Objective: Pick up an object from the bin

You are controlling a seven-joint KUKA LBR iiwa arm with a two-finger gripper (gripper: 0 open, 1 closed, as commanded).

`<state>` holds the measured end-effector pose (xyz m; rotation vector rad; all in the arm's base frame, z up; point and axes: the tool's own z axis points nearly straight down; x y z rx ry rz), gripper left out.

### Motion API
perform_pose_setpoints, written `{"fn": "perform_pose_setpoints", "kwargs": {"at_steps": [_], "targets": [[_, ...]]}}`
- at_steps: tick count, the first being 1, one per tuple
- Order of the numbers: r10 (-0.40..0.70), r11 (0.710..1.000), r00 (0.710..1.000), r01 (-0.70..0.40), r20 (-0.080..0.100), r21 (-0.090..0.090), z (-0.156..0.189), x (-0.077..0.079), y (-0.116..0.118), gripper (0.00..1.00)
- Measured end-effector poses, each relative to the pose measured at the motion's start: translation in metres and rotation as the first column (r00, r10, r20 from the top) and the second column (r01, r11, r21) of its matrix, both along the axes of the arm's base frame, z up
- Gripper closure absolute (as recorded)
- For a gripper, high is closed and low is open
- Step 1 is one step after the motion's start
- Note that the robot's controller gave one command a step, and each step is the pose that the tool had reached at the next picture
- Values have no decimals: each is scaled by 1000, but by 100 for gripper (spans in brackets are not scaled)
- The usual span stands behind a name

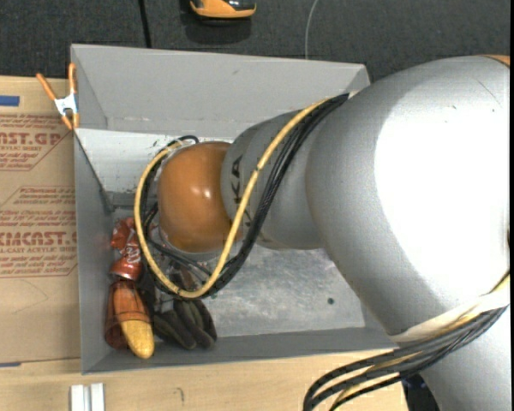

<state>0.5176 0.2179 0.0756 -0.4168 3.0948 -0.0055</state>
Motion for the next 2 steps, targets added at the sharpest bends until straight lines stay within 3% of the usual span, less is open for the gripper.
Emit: {"fn": "perform_pose_setpoints", "kwargs": {"at_steps": [2], "targets": [[0,1000,1000,0,-10,0,12,0,0,100]]}}
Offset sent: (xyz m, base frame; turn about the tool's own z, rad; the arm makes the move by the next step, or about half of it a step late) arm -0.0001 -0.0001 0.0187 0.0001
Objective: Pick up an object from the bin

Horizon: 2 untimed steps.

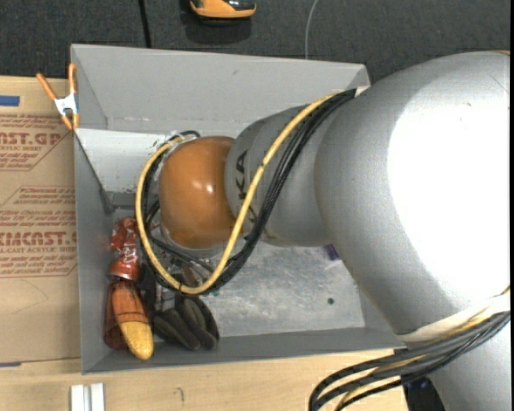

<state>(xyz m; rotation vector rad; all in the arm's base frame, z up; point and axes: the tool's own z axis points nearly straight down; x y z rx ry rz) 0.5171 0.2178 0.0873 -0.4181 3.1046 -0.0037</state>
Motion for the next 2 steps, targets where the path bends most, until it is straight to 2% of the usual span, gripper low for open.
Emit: {"fn": "perform_pose_setpoints", "kwargs": {"at_steps": [2], "targets": [[0,1000,1000,0,-7,-1,19,-1,0,100]]}}
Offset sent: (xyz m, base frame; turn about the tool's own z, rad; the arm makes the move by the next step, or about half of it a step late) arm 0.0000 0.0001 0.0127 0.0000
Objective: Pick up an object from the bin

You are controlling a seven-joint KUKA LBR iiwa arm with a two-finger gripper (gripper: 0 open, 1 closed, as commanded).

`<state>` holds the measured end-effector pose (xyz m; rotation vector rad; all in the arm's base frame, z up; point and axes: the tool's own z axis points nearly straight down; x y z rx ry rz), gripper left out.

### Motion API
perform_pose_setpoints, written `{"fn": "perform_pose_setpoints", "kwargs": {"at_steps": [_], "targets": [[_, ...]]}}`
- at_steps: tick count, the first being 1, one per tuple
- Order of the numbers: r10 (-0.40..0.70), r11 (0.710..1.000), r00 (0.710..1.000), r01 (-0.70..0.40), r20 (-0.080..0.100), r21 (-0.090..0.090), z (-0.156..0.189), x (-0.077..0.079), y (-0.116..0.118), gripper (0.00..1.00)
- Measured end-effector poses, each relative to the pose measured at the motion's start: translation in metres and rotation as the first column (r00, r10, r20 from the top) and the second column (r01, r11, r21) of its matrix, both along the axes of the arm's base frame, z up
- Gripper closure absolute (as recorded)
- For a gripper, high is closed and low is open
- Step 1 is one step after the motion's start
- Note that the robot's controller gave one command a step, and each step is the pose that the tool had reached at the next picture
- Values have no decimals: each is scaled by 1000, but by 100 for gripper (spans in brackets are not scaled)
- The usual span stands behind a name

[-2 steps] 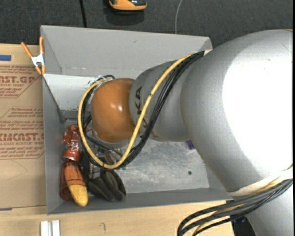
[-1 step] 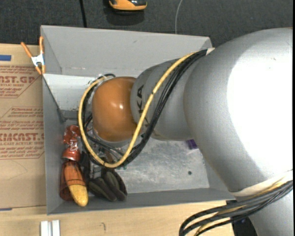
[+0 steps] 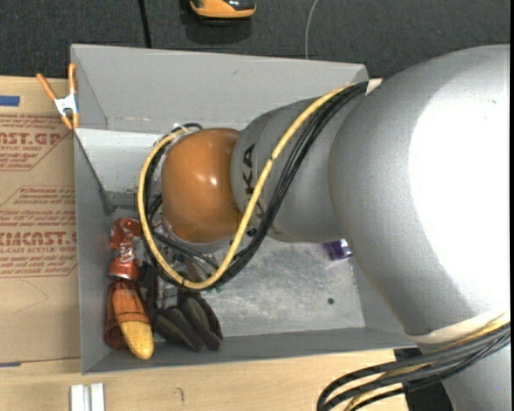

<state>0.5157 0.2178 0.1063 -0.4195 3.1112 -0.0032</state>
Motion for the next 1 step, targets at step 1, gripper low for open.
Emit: {"fn": "perform_pose_setpoints", "kwargs": {"at_steps": [1], "targets": [[1,1000,1000,-1,1,1,10,0,1,100]]}}
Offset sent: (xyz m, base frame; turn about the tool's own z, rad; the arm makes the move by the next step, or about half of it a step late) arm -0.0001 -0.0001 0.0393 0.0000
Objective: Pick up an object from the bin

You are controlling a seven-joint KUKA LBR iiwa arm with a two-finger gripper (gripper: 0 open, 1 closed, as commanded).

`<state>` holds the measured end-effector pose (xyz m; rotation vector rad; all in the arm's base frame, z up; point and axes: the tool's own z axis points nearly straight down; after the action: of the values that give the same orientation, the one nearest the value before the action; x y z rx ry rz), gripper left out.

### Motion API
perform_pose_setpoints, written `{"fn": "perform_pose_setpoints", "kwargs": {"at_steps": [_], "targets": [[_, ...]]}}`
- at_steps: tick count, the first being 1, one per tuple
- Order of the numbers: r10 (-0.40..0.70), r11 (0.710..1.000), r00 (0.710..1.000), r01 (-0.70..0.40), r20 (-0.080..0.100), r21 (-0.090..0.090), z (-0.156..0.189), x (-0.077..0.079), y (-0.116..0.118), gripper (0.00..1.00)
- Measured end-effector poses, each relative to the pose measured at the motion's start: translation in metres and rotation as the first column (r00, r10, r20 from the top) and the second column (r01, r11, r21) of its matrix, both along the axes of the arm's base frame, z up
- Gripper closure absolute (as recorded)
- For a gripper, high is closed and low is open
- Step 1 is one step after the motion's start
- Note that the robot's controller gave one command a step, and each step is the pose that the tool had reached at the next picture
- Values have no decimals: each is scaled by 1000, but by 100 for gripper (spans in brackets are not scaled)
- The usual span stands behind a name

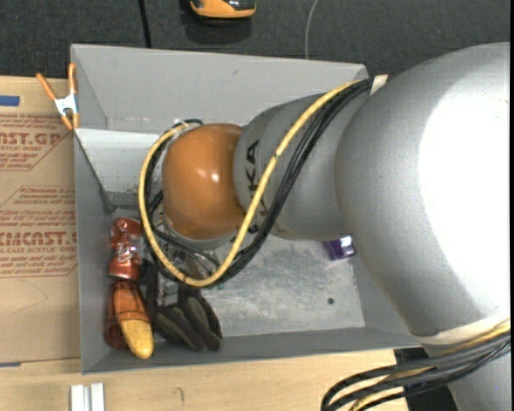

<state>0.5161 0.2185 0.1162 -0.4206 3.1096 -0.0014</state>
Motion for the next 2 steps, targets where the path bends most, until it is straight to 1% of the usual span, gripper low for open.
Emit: {"fn": "perform_pose_setpoints", "kwargs": {"at_steps": [2], "targets": [[0,1000,1000,0,-5,-1,18,-1,0,100]]}}
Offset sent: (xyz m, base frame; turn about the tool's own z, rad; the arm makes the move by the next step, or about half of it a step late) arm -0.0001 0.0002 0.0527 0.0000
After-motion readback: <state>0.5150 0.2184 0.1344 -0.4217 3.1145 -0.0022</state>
